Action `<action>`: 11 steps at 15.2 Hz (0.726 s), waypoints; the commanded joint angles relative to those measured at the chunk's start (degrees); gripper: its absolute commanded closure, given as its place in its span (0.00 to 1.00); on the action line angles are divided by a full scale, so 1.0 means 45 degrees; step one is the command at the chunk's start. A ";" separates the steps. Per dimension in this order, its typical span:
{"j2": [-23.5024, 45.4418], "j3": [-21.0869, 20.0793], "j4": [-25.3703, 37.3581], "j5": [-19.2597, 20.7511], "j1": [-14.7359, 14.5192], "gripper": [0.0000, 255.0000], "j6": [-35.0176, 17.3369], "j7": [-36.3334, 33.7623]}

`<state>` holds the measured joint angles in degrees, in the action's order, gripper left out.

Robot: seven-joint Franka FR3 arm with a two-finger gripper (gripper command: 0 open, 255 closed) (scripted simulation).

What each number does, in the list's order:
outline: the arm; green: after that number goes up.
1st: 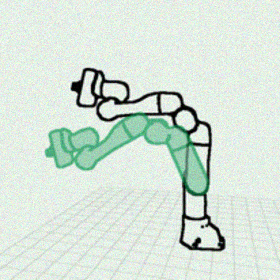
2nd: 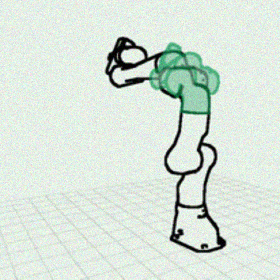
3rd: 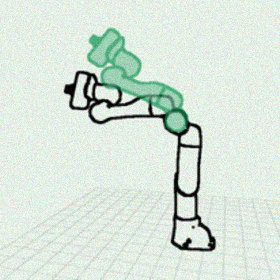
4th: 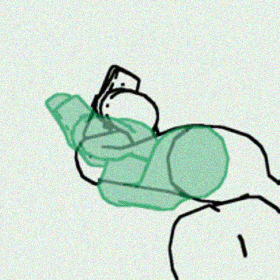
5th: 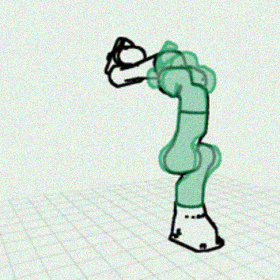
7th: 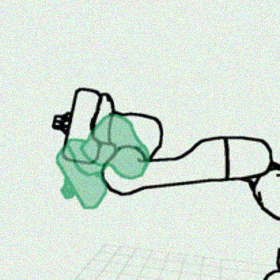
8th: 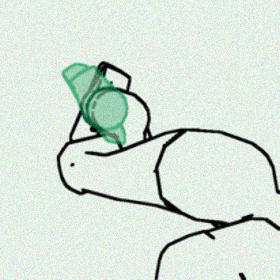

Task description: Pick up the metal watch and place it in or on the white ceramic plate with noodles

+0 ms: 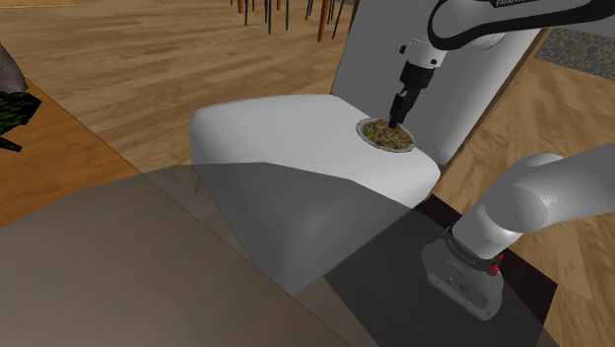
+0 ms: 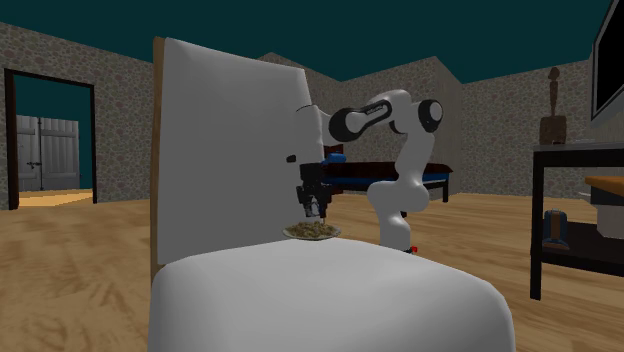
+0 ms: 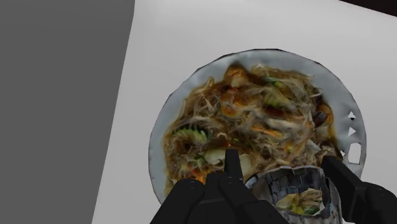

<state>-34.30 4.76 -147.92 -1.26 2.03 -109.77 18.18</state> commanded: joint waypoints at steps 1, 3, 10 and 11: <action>0.0120 0.0040 -0.0272 0.0015 0.0016 1.00 -0.0400 0.0059; 0.0120 0.0040 -0.0273 0.0015 0.0016 1.00 -0.0400 0.0059; 0.0122 0.0042 -0.0270 0.0016 0.0016 0.00 -0.0400 0.0061; 0.0122 0.0042 -0.0268 0.0016 0.0016 0.00 -0.0398 0.0061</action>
<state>-33.75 4.95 -149.12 -1.19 2.11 -111.57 18.45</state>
